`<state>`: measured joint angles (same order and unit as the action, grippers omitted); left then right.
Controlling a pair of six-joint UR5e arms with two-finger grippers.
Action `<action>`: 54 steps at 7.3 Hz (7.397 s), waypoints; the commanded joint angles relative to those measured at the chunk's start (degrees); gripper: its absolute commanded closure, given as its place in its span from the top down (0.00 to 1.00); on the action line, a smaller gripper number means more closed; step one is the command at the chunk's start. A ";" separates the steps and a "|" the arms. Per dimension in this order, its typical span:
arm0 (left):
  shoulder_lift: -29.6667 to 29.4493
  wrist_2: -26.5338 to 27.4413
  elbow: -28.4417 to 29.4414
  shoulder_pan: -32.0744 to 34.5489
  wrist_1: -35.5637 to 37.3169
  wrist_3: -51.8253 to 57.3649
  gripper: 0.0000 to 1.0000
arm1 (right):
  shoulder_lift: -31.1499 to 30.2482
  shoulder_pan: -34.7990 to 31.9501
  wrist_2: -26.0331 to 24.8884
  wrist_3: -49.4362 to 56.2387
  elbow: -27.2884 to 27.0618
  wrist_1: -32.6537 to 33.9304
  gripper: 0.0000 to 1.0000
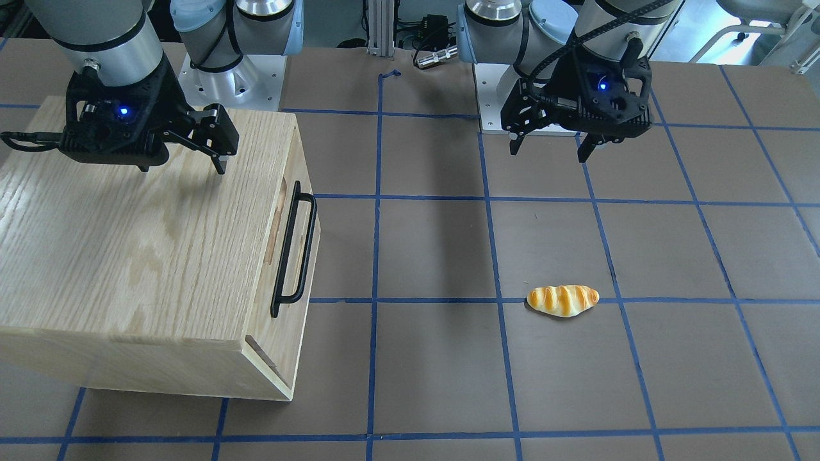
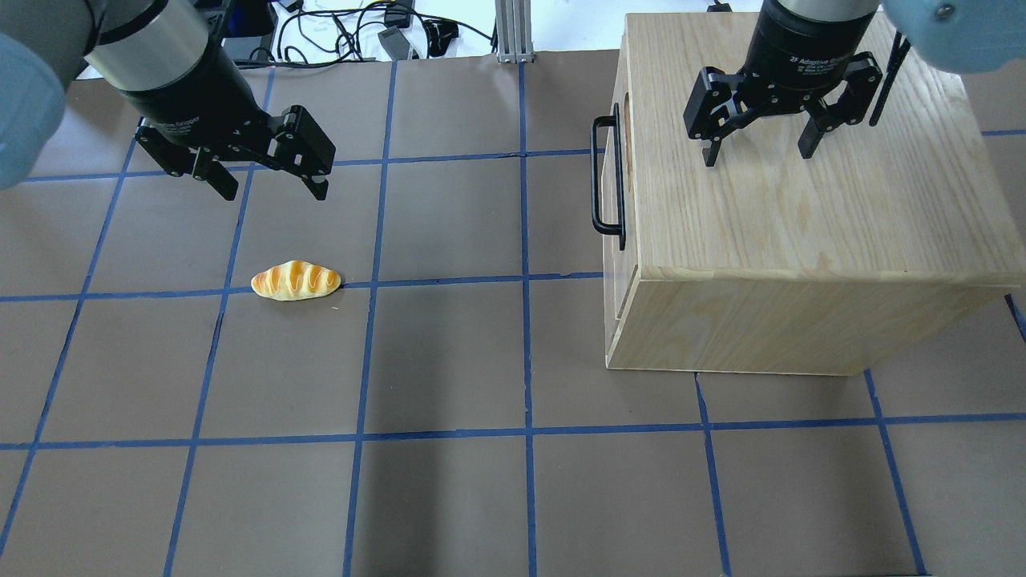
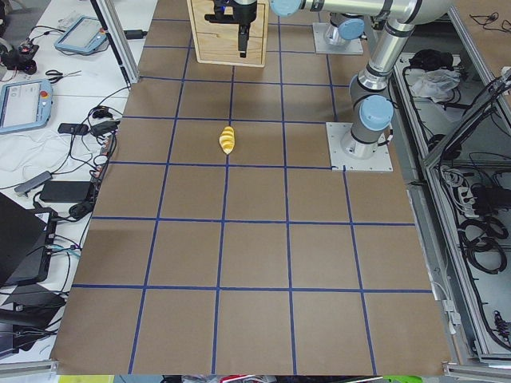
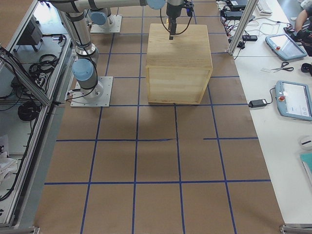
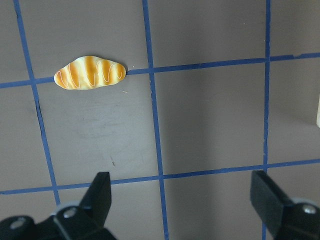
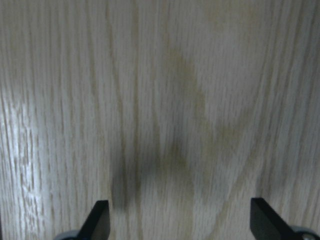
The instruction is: Open upper drawer
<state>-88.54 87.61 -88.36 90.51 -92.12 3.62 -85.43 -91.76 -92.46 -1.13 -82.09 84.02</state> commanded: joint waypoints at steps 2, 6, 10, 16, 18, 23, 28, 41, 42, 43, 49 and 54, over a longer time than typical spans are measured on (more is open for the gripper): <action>-0.06 0.10 -0.32 -0.07 0.01 -1.84 1.00 | 0.00 0.09 0.00 0.08 0.00 0.00 1.00; -0.06 1.16 -0.50 -0.16 0.10 -3.09 1.00 | 0.00 0.00 0.00 0.08 0.00 0.00 1.00; -7.14 -12.60 -0.41 1.85 10.24 -14.12 1.00 | 0.00 0.00 0.00 -0.01 0.00 0.00 1.00; -19.21 -24.76 0.03 13.38 32.44 -30.51 1.00 | 0.00 0.00 0.00 0.08 -0.09 0.00 1.00; -21.32 -24.42 0.03 15.92 32.62 -30.52 1.00 | 0.00 0.00 0.00 -0.01 0.00 0.00 1.00; -22.38 -23.29 0.21 16.54 32.89 -30.96 1.00 | 0.00 0.00 0.00 -0.01 0.00 0.00 1.00; -21.77 -20.64 0.38 16.28 32.80 -29.55 1.00 | 0.00 0.00 0.00 0.08 0.00 0.00 1.00; -20.10 -16.69 -0.58 11.54 27.53 -21.90 1.00 | 0.00 0.00 0.00 -0.01 -0.09 0.00 1.00; -19.92 -16.69 -0.67 11.01 26.39 -20.86 1.00 | 0.00 0.00 0.00 -0.01 0.00 0.00 1.00; -19.40 -16.69 -0.67 9.53 24.38 -18.76 1.00 | 0.00 0.09 0.00 0.08 0.00 0.00 1.00; -17.99 -16.69 -0.76 4.69 20.23 -13.29 1.00 | 0.00 0.00 0.00 -0.01 0.00 0.00 1.00; -16.41 -16.60 0.29 3.18 15.85 -11.97 1.00 | 0.00 0.00 0.00 0.08 -0.09 0.00 1.00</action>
<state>-105.49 71.02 -88.82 93.52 -74.57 -8.14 -85.43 -91.75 -92.46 -1.12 -82.12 84.02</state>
